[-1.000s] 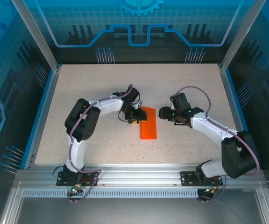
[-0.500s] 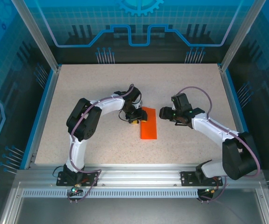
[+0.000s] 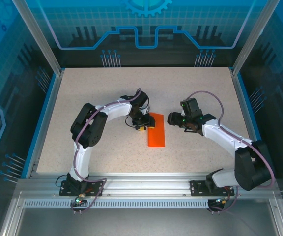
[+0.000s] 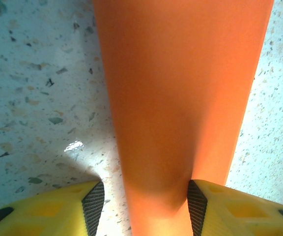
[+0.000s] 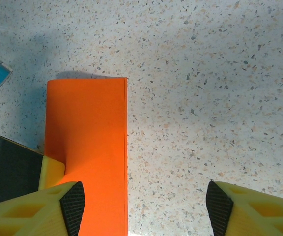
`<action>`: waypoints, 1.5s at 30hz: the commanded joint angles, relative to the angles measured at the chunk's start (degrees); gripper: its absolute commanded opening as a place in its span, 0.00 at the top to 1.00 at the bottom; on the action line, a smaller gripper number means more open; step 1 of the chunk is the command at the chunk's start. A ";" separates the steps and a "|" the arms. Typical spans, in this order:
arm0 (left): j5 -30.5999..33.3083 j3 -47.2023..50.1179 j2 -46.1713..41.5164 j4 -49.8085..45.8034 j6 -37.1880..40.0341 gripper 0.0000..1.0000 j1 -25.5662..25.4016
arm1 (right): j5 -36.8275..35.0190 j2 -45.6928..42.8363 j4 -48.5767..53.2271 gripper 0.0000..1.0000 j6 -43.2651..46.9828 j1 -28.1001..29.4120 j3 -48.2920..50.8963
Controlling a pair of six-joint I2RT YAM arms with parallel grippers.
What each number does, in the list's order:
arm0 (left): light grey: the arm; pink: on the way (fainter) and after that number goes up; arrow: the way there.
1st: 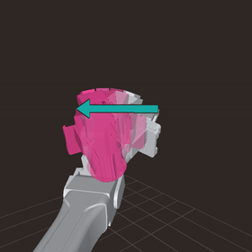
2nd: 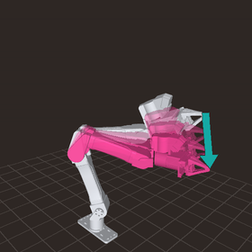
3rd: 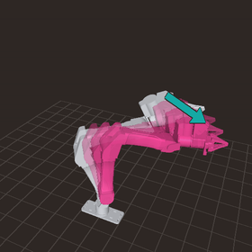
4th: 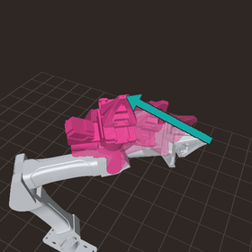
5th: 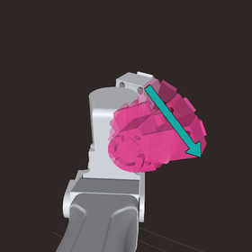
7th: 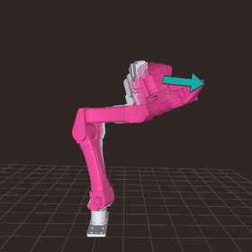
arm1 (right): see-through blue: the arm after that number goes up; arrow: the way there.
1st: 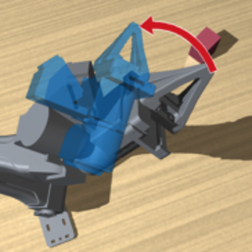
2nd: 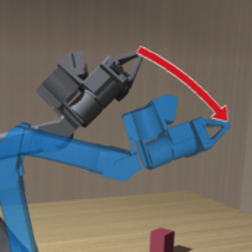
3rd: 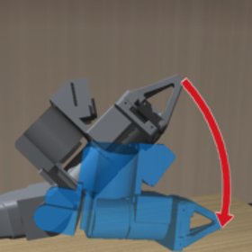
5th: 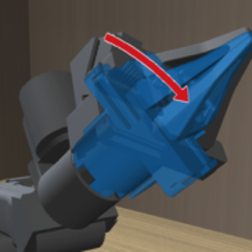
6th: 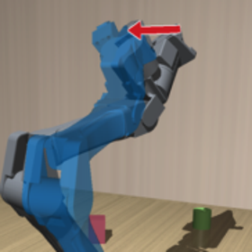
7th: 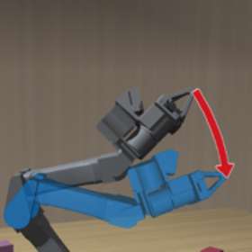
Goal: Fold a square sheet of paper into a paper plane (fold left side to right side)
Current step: First fold in half a square sheet of paper at the center of the table, then hold the square sheet of paper at the center of the table.
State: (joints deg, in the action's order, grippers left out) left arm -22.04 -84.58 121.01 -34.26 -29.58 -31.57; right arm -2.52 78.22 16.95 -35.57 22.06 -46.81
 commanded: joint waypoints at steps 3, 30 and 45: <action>0.25 0.11 4.49 1.35 1.45 0.47 -2.69 | 0.55 -1.24 0.54 0.30 -0.20 -0.71 0.97; 0.50 -0.78 5.47 0.60 1.44 0.46 -3.15 | 6.11 0.43 -0.91 0.34 0.69 -0.71 1.02; 1.43 -0.77 5.55 0.42 0.58 0.46 -3.28 | 15.64 11.77 -5.66 0.65 -1.06 1.94 -1.45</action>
State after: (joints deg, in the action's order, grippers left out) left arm -20.95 -86.11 121.73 -35.97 -29.65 -32.12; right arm 11.73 89.30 12.78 -35.40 23.35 -46.61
